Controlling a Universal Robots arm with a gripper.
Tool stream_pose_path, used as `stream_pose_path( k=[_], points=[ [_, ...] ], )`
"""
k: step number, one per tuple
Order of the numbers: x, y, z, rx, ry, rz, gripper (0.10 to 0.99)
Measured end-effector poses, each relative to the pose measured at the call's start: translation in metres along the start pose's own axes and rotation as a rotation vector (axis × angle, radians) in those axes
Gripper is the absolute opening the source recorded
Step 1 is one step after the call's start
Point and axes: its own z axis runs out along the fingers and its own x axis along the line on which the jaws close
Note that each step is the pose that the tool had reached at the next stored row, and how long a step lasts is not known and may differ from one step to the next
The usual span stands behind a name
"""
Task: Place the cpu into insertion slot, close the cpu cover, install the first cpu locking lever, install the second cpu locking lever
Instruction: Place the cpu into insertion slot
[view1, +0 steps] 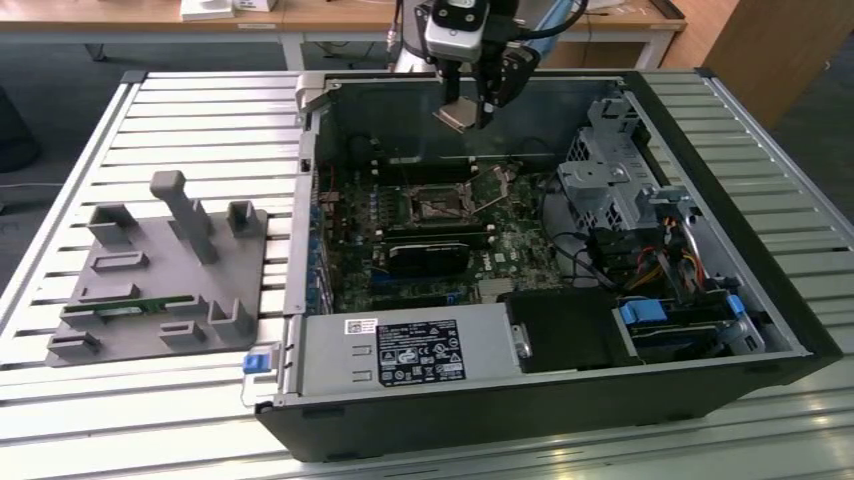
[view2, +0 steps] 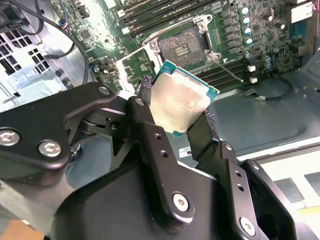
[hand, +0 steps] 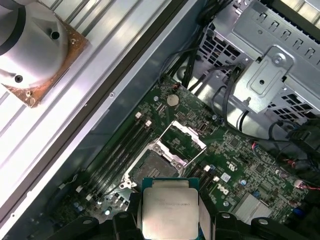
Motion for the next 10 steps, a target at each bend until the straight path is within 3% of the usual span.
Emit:
stream_pose_path(
  k=[10],
  points=[
    [0.0000,0.0000,0.0004,-0.001,-0.0045,0.053,0.537]
  ],
)
